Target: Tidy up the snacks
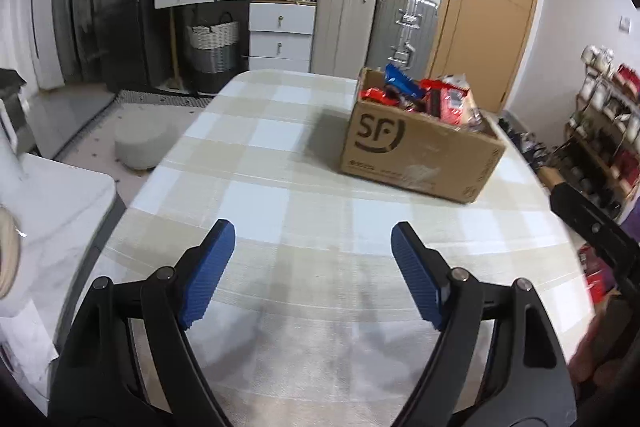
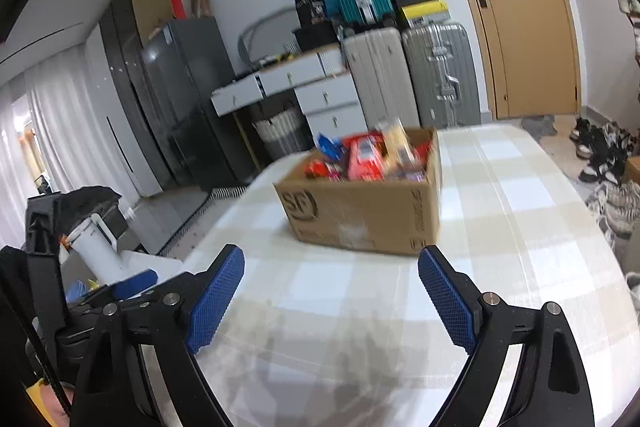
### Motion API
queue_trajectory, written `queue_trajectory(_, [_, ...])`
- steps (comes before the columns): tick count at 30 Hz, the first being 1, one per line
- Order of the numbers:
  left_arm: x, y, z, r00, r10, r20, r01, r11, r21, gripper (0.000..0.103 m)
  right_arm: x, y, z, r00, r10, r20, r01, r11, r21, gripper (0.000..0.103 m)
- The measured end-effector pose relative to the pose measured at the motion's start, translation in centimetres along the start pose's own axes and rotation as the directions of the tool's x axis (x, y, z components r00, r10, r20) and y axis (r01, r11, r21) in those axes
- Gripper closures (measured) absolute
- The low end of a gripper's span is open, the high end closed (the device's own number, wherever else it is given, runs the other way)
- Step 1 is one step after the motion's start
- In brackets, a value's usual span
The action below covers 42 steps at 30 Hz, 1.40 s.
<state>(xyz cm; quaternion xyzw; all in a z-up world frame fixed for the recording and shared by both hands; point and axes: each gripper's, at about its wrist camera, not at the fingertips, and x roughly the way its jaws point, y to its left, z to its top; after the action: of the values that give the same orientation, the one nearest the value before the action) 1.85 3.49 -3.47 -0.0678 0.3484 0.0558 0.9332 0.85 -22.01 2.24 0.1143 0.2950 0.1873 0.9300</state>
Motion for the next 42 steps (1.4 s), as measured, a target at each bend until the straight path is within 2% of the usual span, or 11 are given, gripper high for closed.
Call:
queue_trajectory(3, [1.0,-1.2,0.5,0.999,0.014,-0.032,-0.012,0.998,0.060,0.024,0.5,-0.4,-0.2,0.999,-0.008,-0.034,0.008,1.000,0.008,0.013])
queue_trajectory(13, [0.5,-2.3,1.6,1.000,0.023,0.009,-0.024,0.995,0.096,0.023,0.0,-0.7,0.0,1.000,-0.008,-0.028,0.008,1.000,-0.001,0.013])
queue_trajectory(26, [0.3,-1.8,1.6,0.999,0.035,0.028,-0.038,0.995,0.087,0.020,0.4,-1.5,-0.2,0.997,-0.053,-0.058,0.054,0.999,0.008,0.013])
queue_trajectory(32, [0.2,-1.7,1.5,0.999,0.033,0.035,-0.036,0.996,0.087,0.019,0.2,-2.1,-0.1,0.997,-0.055,-0.058,0.056,0.998,0.029,0.013])
queue_trajectory(42, [0.1,-1.8,1.5,0.999,0.038,0.035,-0.041,0.994,0.098,0.019,0.1,-1.8,-0.4,0.997,-0.061,-0.052,0.061,0.998,0.000,0.013])
